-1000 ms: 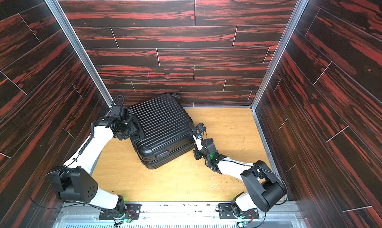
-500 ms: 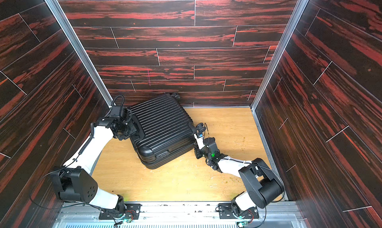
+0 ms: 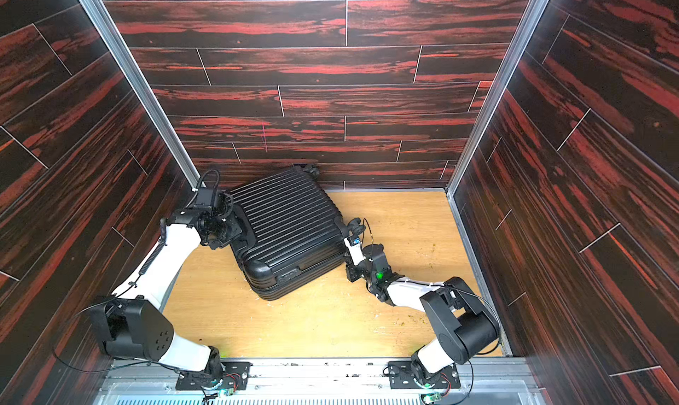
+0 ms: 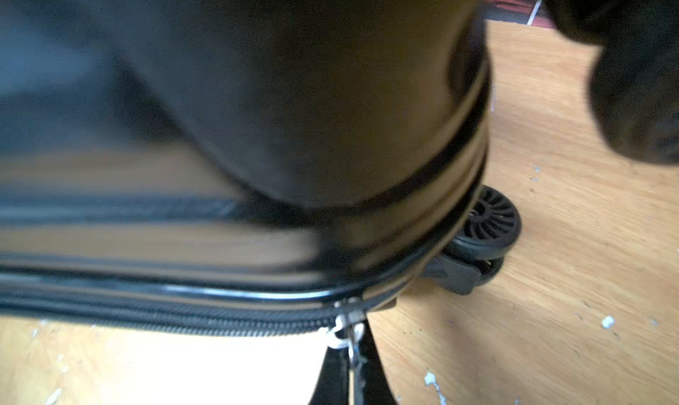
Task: Close the suitcase zippers
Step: Zip the zipper on the suitcase.
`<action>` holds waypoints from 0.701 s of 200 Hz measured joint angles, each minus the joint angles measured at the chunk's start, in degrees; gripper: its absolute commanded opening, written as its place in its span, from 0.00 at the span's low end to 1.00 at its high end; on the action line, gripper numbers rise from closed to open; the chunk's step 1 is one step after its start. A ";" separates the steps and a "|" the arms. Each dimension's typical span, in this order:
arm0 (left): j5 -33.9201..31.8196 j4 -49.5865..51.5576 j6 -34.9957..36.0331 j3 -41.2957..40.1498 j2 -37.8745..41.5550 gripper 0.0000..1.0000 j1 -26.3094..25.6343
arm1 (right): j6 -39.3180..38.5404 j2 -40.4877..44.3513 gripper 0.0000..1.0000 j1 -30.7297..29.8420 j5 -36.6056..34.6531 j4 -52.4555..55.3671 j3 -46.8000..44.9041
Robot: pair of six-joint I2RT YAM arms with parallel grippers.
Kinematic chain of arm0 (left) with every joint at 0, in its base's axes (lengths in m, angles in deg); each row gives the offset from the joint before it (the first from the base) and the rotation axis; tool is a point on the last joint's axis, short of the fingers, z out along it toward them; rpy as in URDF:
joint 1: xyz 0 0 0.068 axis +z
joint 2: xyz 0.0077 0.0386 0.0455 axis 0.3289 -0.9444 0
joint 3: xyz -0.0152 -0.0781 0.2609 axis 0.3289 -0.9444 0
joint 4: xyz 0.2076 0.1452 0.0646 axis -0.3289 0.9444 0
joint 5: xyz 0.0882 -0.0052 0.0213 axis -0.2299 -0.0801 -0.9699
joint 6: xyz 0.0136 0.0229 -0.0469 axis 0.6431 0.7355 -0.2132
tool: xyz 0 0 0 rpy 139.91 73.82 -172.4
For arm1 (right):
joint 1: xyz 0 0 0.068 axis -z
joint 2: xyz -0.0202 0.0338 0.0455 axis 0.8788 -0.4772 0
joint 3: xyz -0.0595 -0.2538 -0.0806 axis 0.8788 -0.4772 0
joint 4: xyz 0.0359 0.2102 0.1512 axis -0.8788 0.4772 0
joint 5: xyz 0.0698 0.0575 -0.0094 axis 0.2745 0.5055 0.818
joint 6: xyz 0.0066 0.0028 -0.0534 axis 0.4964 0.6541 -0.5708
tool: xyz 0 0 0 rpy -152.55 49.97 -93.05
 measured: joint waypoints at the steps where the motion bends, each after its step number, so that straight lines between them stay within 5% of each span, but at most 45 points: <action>1: 0.00 -0.02 0.02 0.00 0.00 0.24 0.00 | 0.00 0.02 0.00 0.00 0.07 -0.02 -0.02; 140: -0.39 -1.16 -0.09 -2.27 3.08 0.24 -0.52 | 0.09 6.29 0.00 -1.53 9.75 3.23 -3.37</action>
